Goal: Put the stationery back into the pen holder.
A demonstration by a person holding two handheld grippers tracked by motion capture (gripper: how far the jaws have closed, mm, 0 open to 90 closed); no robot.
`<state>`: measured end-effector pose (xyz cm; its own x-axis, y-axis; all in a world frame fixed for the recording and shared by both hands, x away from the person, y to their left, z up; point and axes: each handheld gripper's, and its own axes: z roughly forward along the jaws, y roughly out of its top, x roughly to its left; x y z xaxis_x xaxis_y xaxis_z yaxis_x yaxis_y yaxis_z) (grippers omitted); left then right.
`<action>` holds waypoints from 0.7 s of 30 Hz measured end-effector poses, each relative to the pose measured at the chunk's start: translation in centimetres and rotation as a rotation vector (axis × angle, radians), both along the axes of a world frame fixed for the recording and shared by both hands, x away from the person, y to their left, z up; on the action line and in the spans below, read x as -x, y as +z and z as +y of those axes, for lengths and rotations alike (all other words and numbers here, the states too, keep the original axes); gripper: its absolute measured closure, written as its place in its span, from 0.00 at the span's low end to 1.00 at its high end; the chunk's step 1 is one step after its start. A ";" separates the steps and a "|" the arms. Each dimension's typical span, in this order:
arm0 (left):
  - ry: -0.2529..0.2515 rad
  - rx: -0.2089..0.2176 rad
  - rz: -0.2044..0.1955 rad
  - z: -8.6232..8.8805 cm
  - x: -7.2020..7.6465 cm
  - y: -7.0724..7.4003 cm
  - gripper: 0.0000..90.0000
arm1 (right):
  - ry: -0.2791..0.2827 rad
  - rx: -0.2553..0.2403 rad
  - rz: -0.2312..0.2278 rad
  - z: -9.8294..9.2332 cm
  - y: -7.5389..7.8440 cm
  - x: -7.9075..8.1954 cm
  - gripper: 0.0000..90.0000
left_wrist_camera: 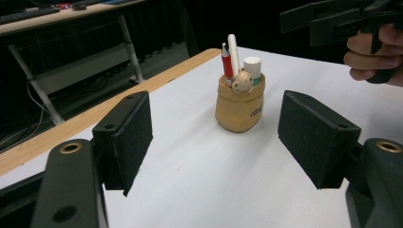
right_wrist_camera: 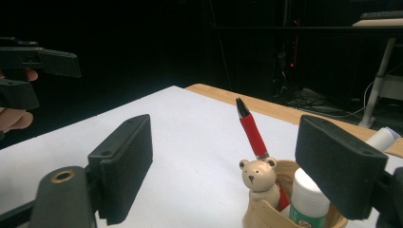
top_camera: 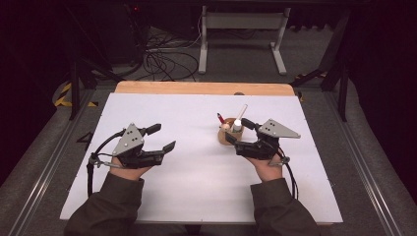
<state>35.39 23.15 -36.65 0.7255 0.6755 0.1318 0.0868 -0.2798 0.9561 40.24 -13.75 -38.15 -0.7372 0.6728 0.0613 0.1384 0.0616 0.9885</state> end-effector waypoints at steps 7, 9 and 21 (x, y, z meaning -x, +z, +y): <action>0.001 -0.001 -0.003 0.0 0.0 0.0 0.31 | 0.018 0.009 0.001 -0.2 0.2 0.4 0.22; 0.001 -0.001 -0.002 0.1 0.0 0.1 0.31 | 0.022 0.011 0.001 -0.2 0.3 0.5 0.22; 0.005 -0.001 -0.002 0.3 0.1 0.2 0.31 | 0.031 0.001 -0.020 -1.2 1.0 1.1 0.19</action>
